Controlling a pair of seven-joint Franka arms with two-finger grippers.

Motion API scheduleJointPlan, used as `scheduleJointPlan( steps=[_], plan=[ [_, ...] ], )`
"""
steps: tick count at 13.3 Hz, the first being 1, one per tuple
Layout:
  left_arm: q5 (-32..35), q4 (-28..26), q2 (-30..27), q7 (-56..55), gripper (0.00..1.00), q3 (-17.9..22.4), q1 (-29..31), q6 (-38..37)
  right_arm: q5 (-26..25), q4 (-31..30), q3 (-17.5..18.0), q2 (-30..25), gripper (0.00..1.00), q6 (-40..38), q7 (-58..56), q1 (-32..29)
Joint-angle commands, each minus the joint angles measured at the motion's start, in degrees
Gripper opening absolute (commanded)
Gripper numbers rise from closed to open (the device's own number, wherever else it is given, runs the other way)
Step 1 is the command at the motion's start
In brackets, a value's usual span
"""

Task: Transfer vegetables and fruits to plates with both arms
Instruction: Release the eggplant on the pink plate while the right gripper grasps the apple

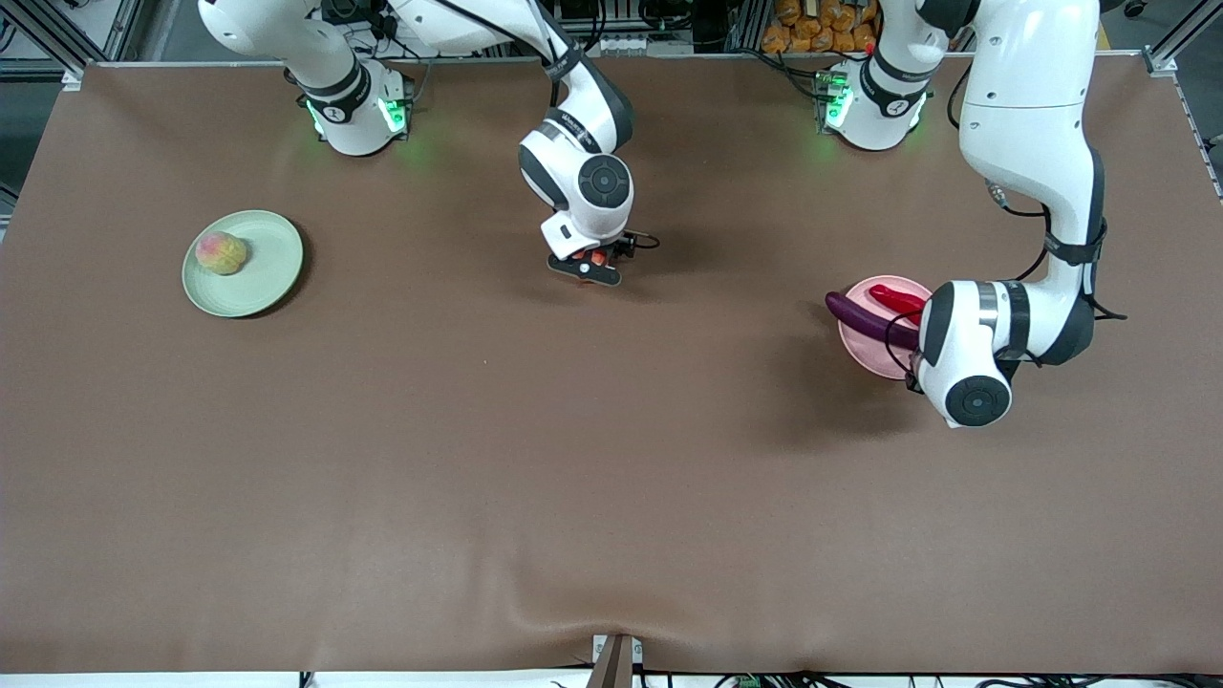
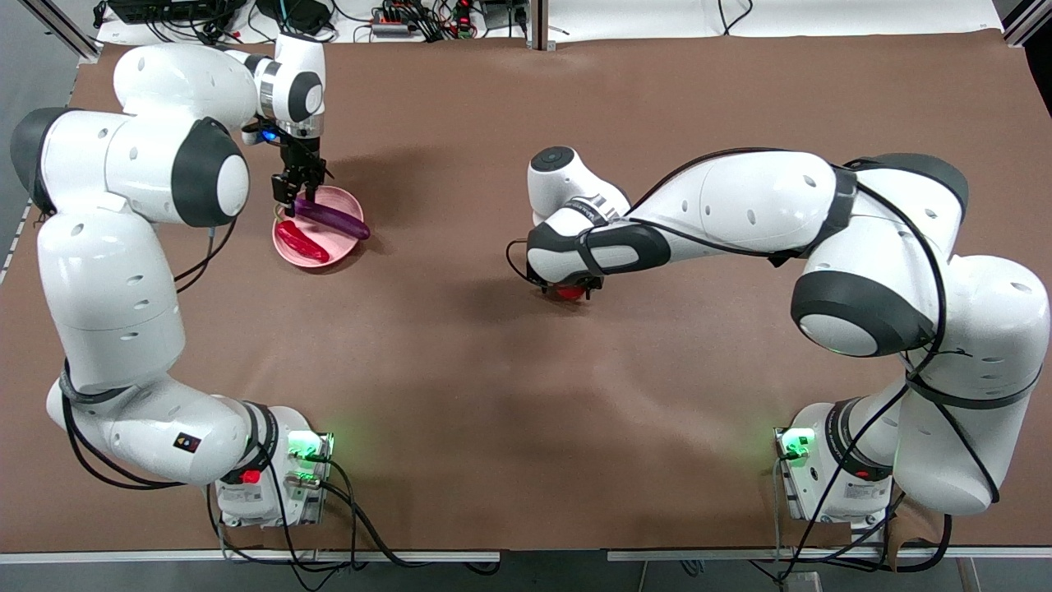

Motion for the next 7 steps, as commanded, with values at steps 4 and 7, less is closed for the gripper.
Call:
scheduleJointPlan(
  steps=[4, 7],
  plan=[
    [1.5, 0.2, -0.3, -0.9, 1.00, -0.4, -0.1, 0.0, -1.1, 3.4, -1.0, 0.1, 0.00, -3.4, -0.2, -0.3],
    [1.5, 0.2, -0.3, -0.8, 1.00, -0.4, -0.2, 0.0, -1.4, 9.5, -1.4, -1.2, 0.00, -17.0, -0.3, -4.1]
  ],
)
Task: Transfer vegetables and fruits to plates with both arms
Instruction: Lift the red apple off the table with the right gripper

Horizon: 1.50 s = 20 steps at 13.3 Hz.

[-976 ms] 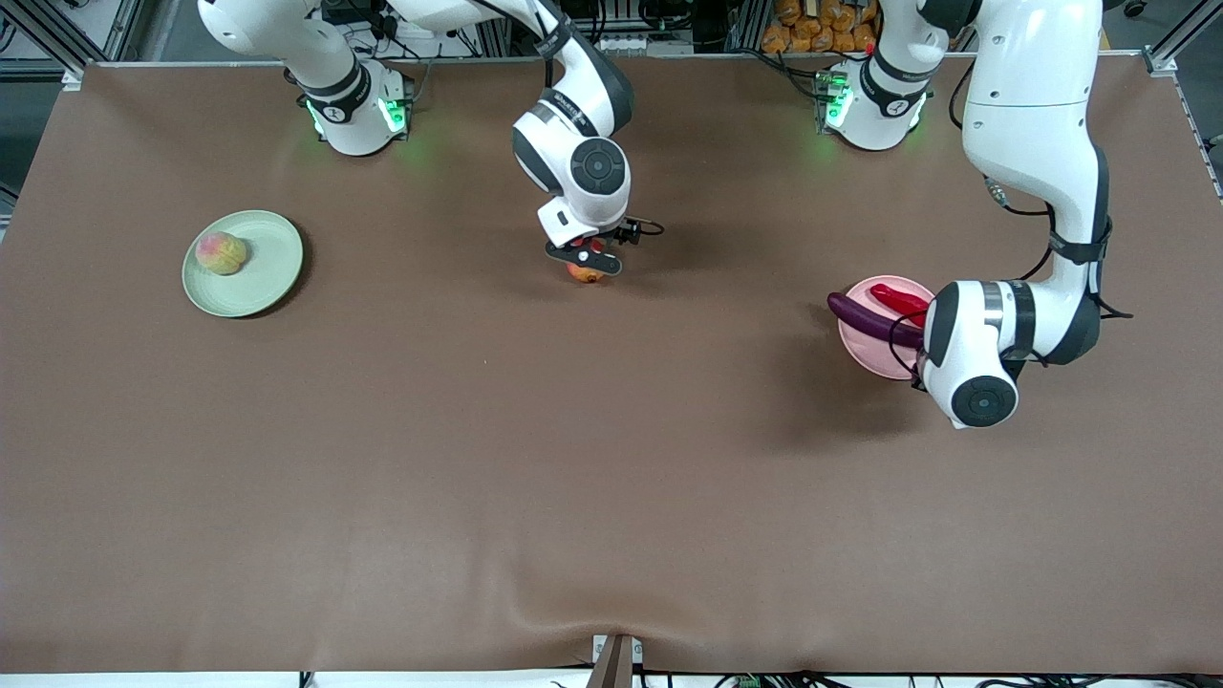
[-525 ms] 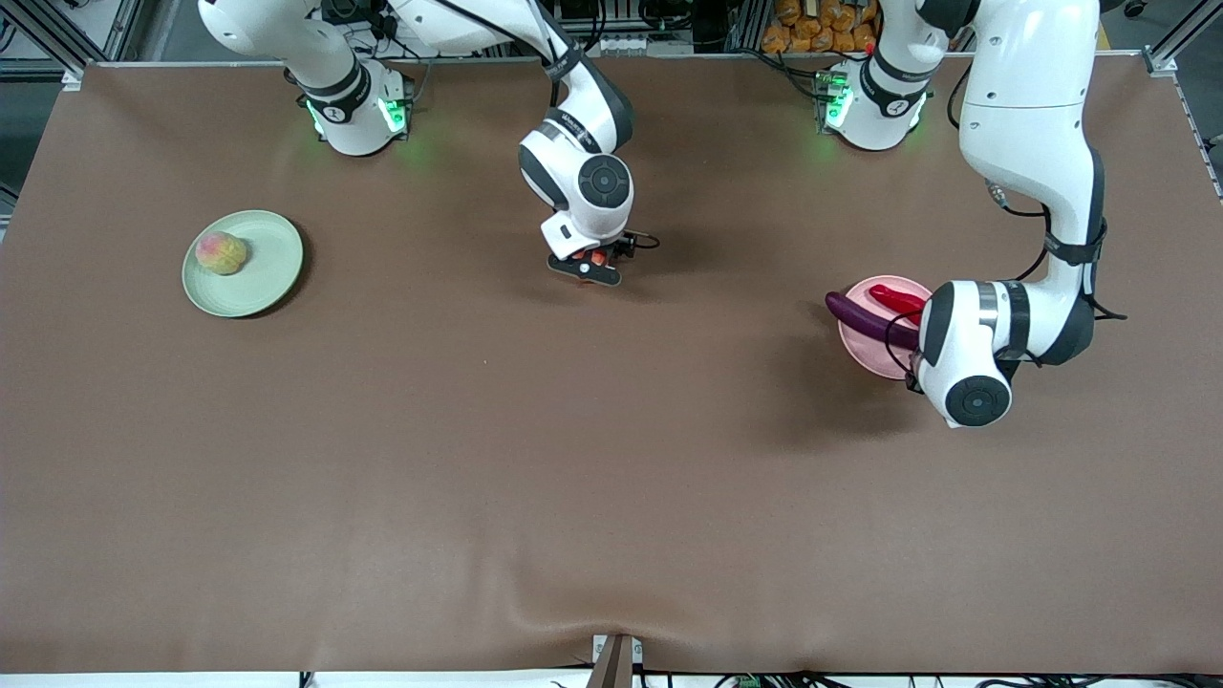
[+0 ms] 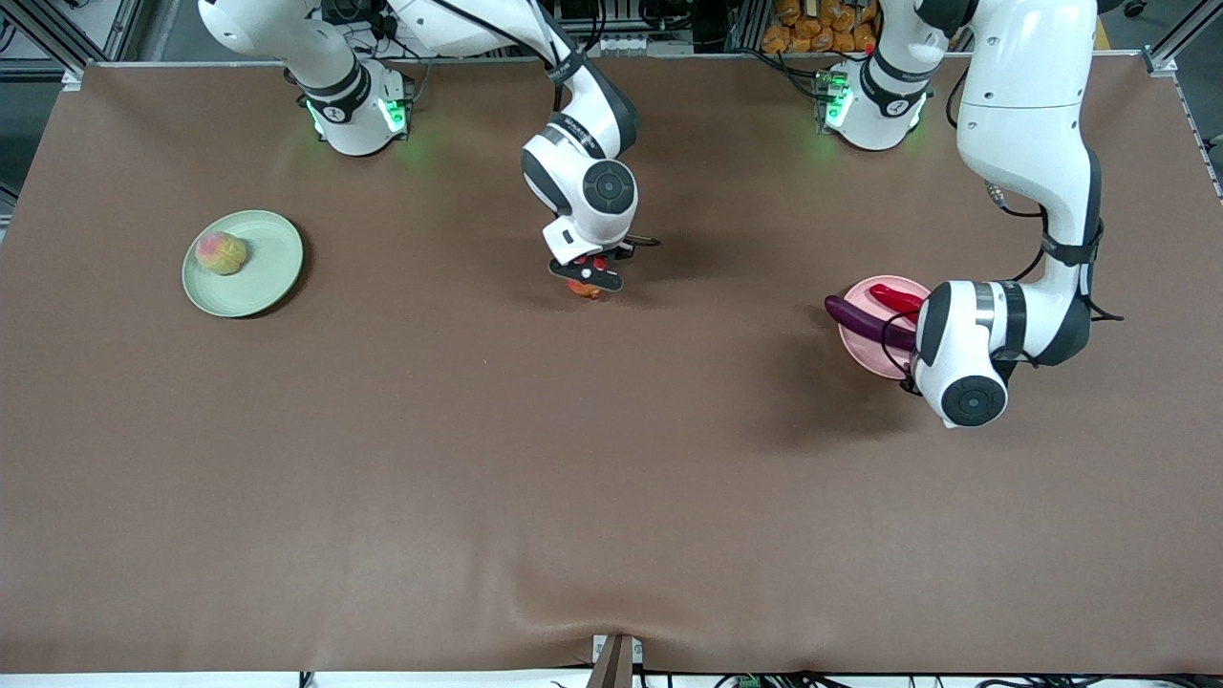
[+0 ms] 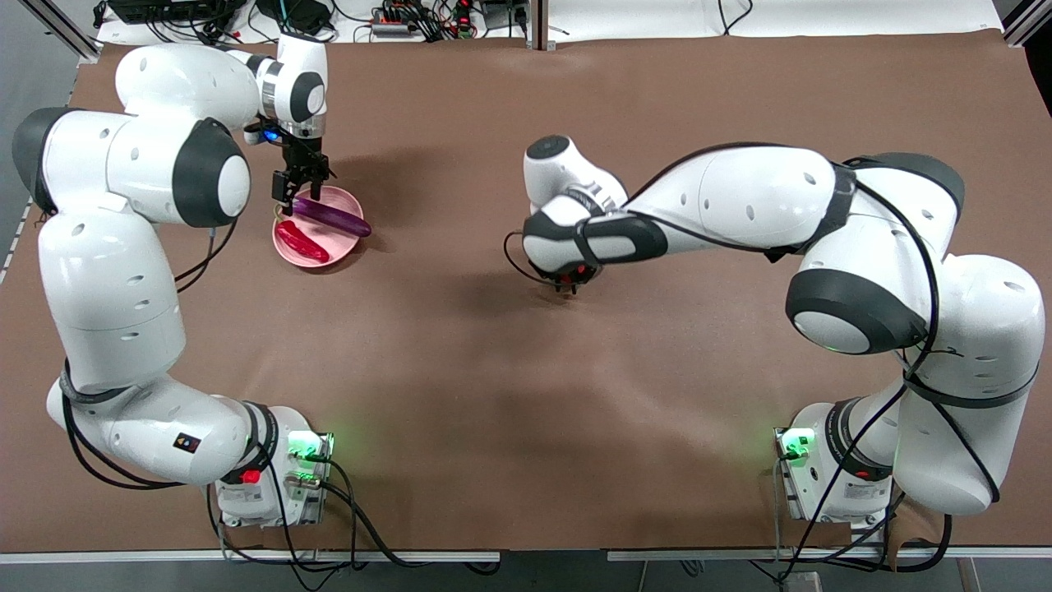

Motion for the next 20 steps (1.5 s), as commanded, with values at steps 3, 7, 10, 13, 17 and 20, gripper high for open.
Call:
scheduleJointPlan(
  steps=[3, 7, 10, 13, 17, 20],
  plan=[
    [1.5, 0.2, -0.4, -0.8, 1.00, -0.3, 0.1, 0.0, -3.7, 4.8, -0.4, -5.8, 0.00, -14.4, -2.8, -7.5],
    [1.5, 0.2, -0.5, -0.8, 1.00, -0.2, 0.1, 0.0, -4.3, 3.6, -0.4, -5.1, 1.00, -12.4, -3.2, -7.4],
    [1.6, 0.2, -0.9, -0.5, 1.00, -0.3, 0.5, -0.1, -6.7, 0.1, -0.4, -4.4, 1.00, -9.9, -3.0, -5.9],
    [1.5, 0.2, -0.8, -0.5, 1.00, -0.2, 0.4, -0.1, -7.0, -4.4, -0.5, -4.6, 1.00, -3.6, -2.7, -6.1],
    [1.5, 0.9, -0.9, -0.4, 1.00, -0.2, 0.5, -0.2, -9.0, -4.6, -0.6, -2.1, 1.00, 1.4, -2.1, -6.6],
    [1.5, 1.9, -0.9, -0.4, 1.00, -0.2, 0.6, -1.1, -10.3, -6.8, -0.8, -2.1, 1.00, 1.5, -2.1, -6.7]
  ],
)
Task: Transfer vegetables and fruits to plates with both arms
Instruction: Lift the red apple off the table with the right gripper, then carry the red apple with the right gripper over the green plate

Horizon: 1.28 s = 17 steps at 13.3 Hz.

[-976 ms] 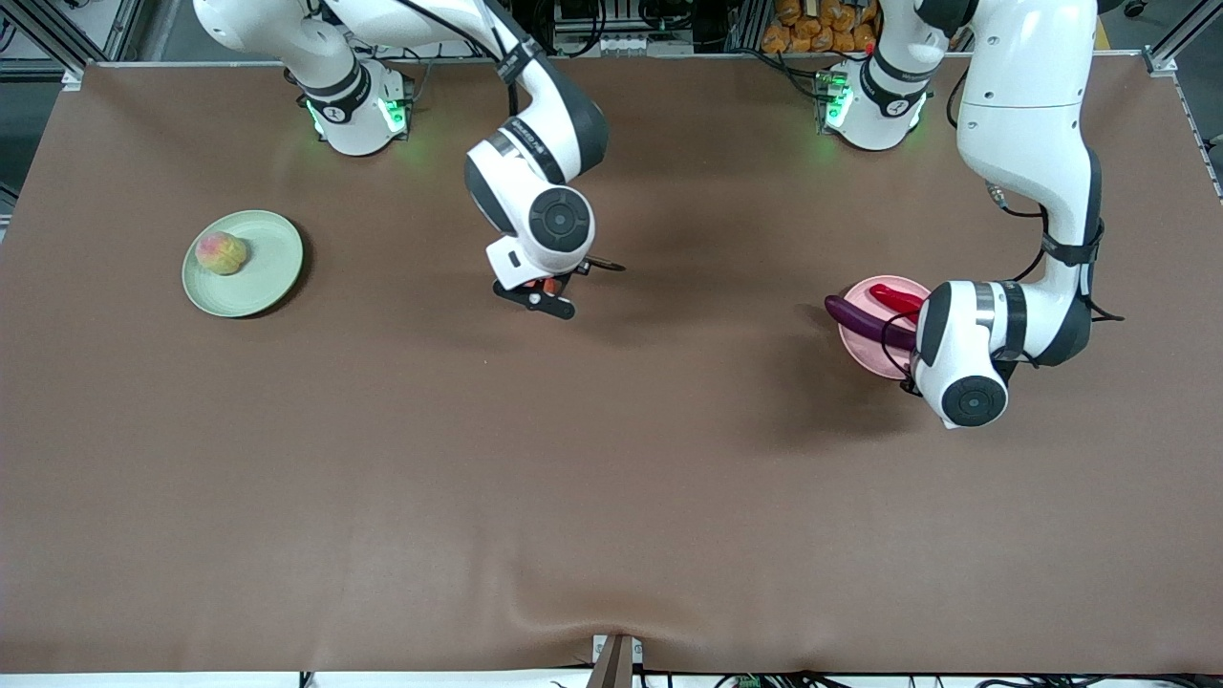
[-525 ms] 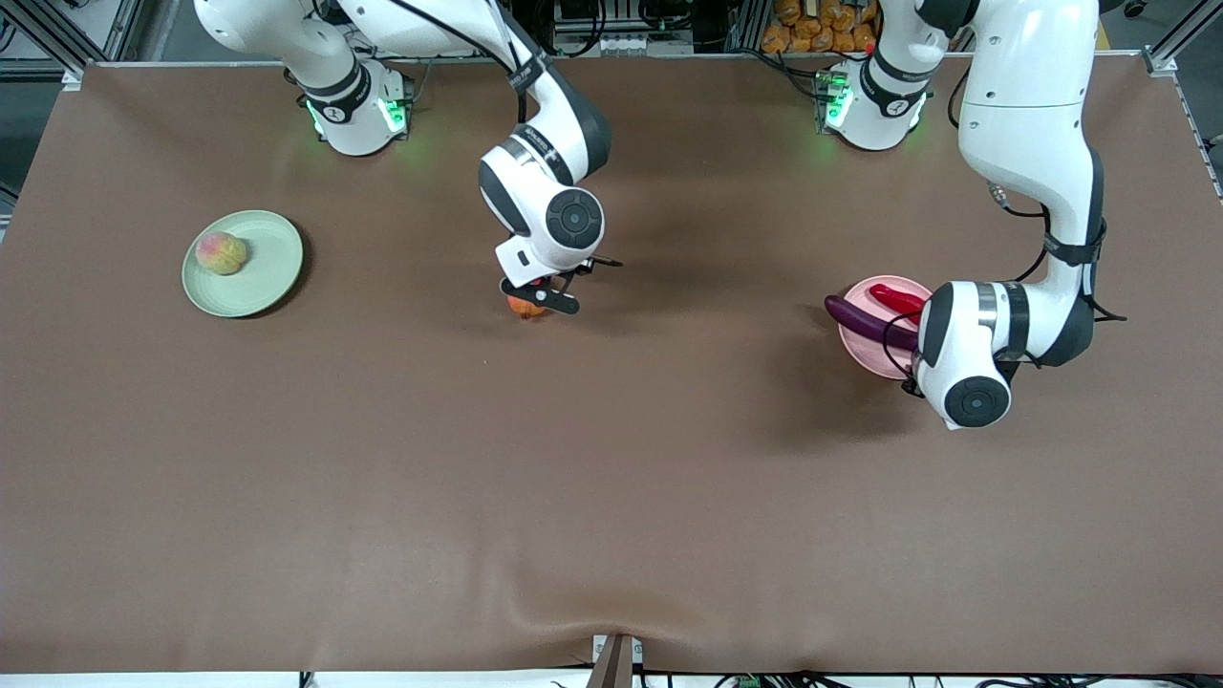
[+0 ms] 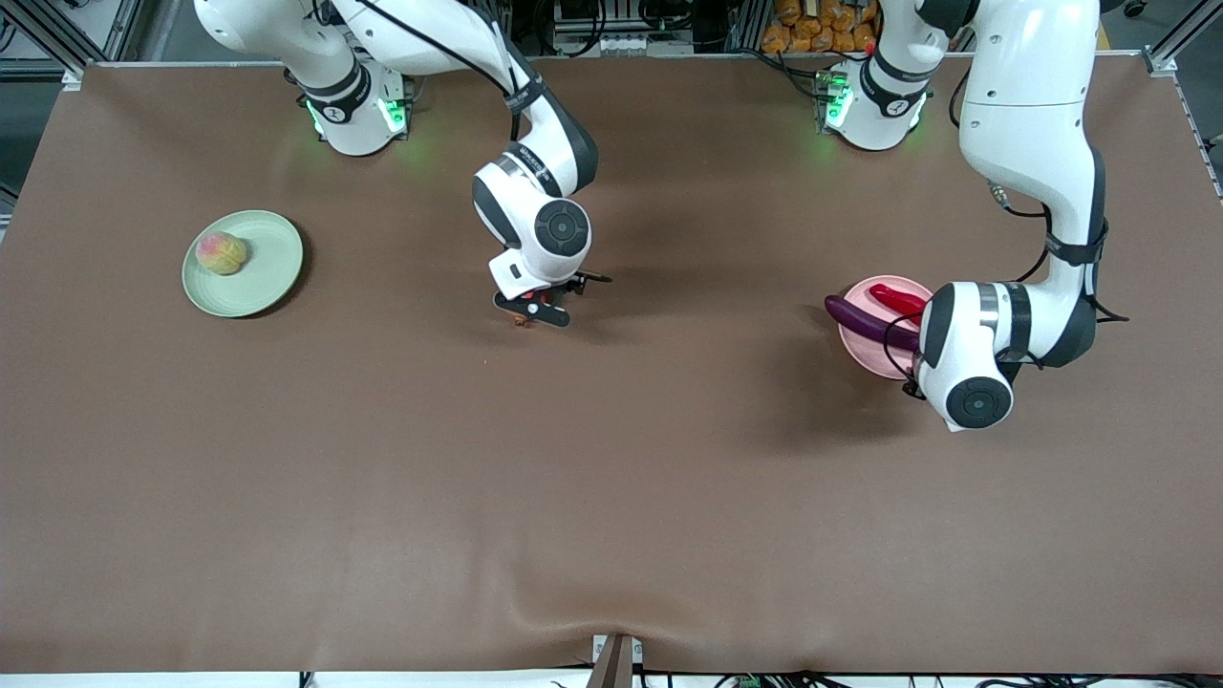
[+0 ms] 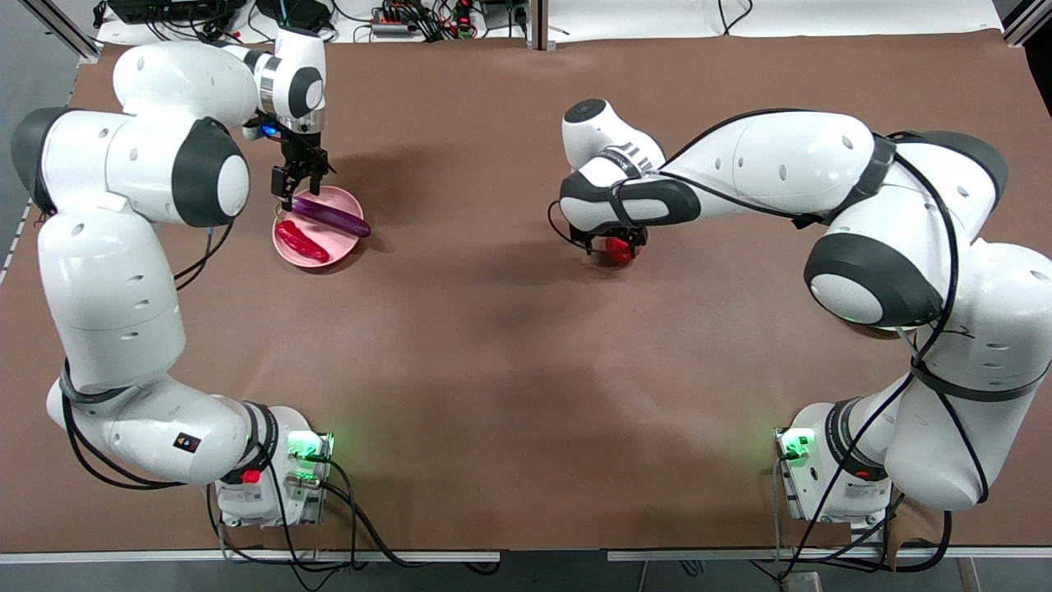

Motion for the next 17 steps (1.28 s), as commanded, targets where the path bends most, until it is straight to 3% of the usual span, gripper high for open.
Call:
scheduleJointPlan(
  steps=[1, 5, 6, 7, 10, 12, 15, 17],
  plan=[
    [1.5, 0.6, -0.8, -0.4, 1.00, -0.3, 0.4, -1.3, -3.6, -2.3, 0.4, 0.0, 1.00, 1.1, 0.9, -0.6],
    [1.5, 0.6, -0.8, -0.4, 1.00, -0.4, 0.4, -1.3, -4.5, -2.5, 0.4, 0.8, 1.00, 4.5, 0.9, -2.4],
    [1.5, 0.6, -0.8, -0.4, 1.00, -0.3, 0.4, -1.2, -4.5, -2.5, 0.4, 0.7, 0.60, 4.3, 0.5, -2.5],
    [1.6, 0.6, -0.8, -0.4, 1.00, -0.4, 0.4, -1.3, -4.5, -2.3, 0.4, 0.4, 0.04, 3.7, 0.4, -2.8],
    [1.6, 0.6, -0.8, -0.5, 1.00, -0.3, 0.4, -1.2, -4.5, -1.4, 0.2, -2.5, 0.00, -2.3, -0.4, -4.5],
    [1.6, 0.6, -0.8, -0.5, 1.00, -0.3, 0.5, -1.2, -4.5, 0.3, -1.5, -7.0, 0.00, -10.8, -8.6, -8.0],
    [1.6, 1.2, -0.9, -0.1, 1.00, -0.4, 0.7, -1.3, -4.6, 0.1, -6.5, -13.6, 0.00, -20.2, -22.8, -13.7],
    [2.0, 1.8, -1.7, 0.2, 1.00, -0.3, 0.8, -1.3, -5.1, -0.6, -12.0, -15.5, 0.00, -22.9, -33.6, -15.8]
  ],
)
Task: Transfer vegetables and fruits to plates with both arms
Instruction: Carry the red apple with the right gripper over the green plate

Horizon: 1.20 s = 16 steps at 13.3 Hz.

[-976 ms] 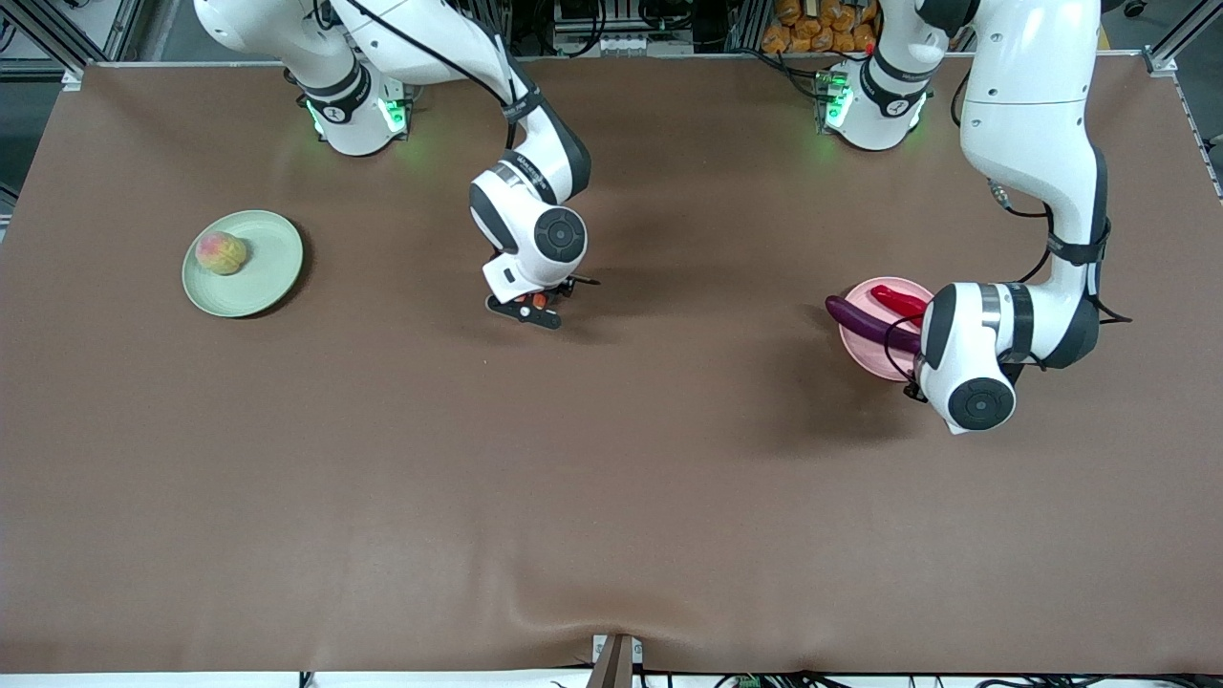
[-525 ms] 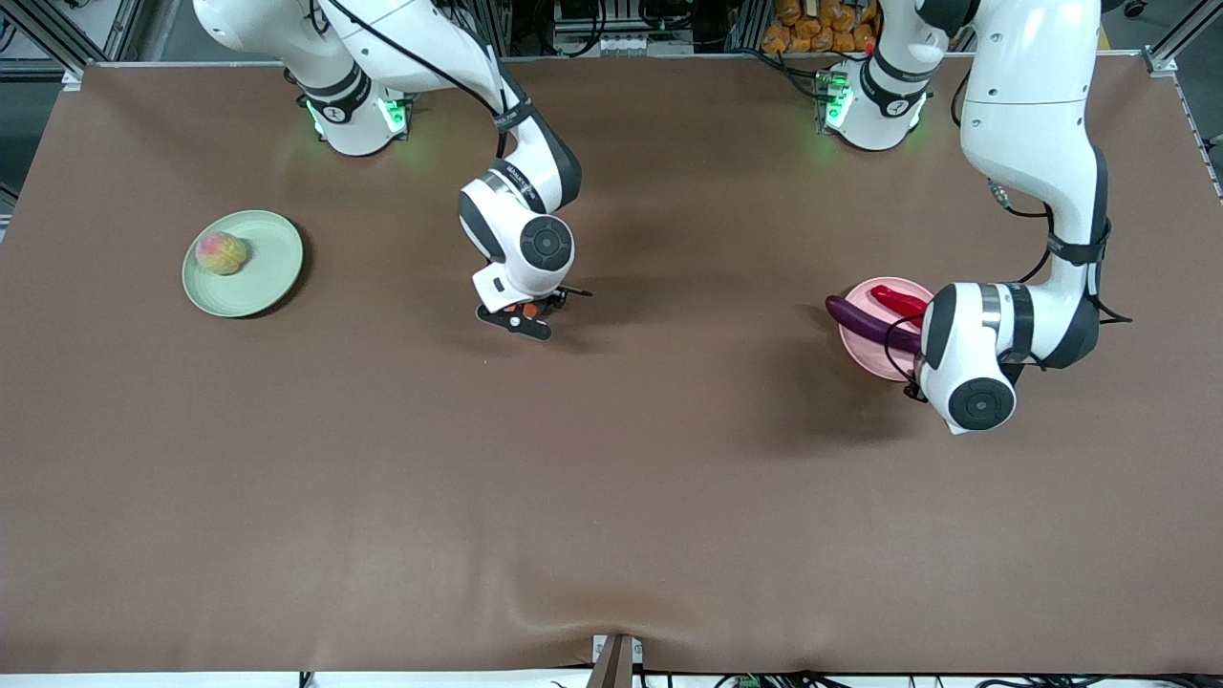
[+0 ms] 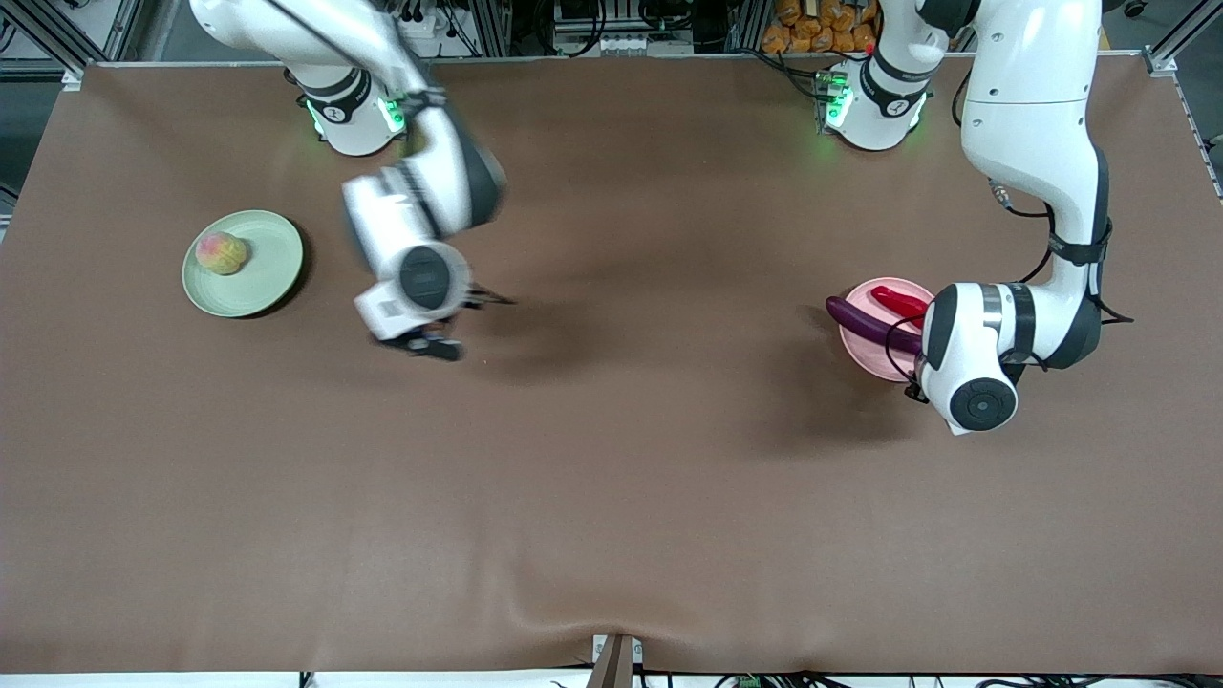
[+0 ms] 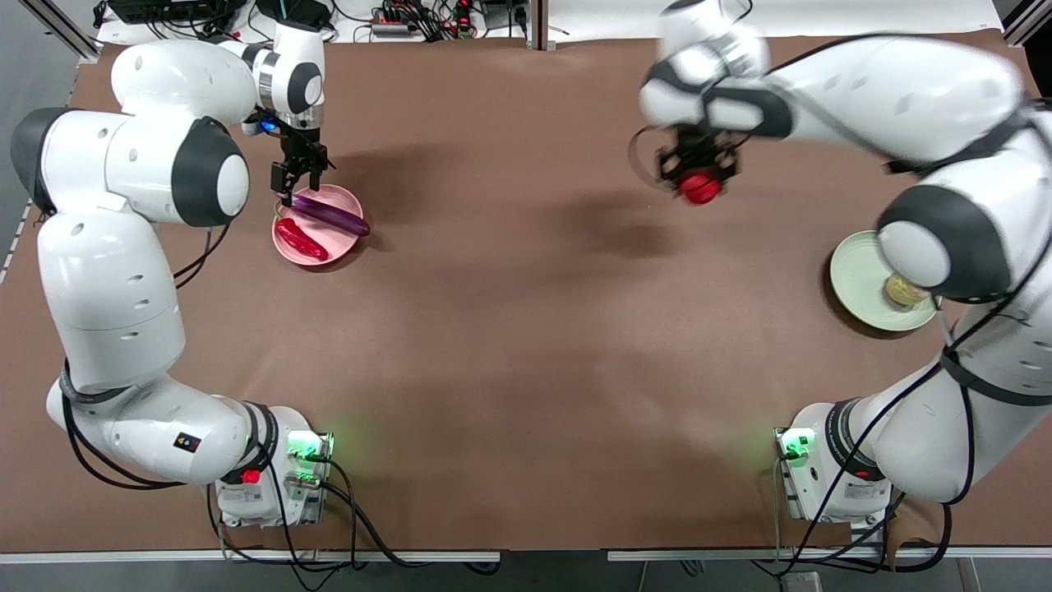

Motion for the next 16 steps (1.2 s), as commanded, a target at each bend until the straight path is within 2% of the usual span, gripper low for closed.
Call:
scheduleJointPlan(
  steps=[1, 6, 8, 10, 16],
  plan=[
    [1.9, 0.7, -2.1, 1.4, 1.00, -0.3, 0.6, -1.1, -1.4, -4.0, -6.4, -3.4, 0.00, -1.4, -13.9, -2.5],
    [3.0, 0.4, -4.9, 9.8, 1.00, -0.2, 1.1, -3.8, -1.6, -13.6, -19.6, -4.3, 0.00, 7.8, -36.7, -3.7],
    [3.0, 0.3, -6.2, 16.0, 1.00, -0.2, 1.5, -5.1, -1.5, -20.8, -23.1, -4.3, 0.00, 18.4, -47.2, -6.4],
    [3.0, -0.1, -7.7, 20.3, 1.00, -0.2, 2.3, -5.4, -1.5, -26.1, -23.4, -3.7, 0.00, 26.6, -51.4, -10.5],
    [5.2, -4.3, -14.5, 33.9, 1.00, -0.3, 5.4, -6.1, -0.6, -30.5, -23.2, -3.5, 0.00, 27.7, -56.5, -16.4]
  ],
)
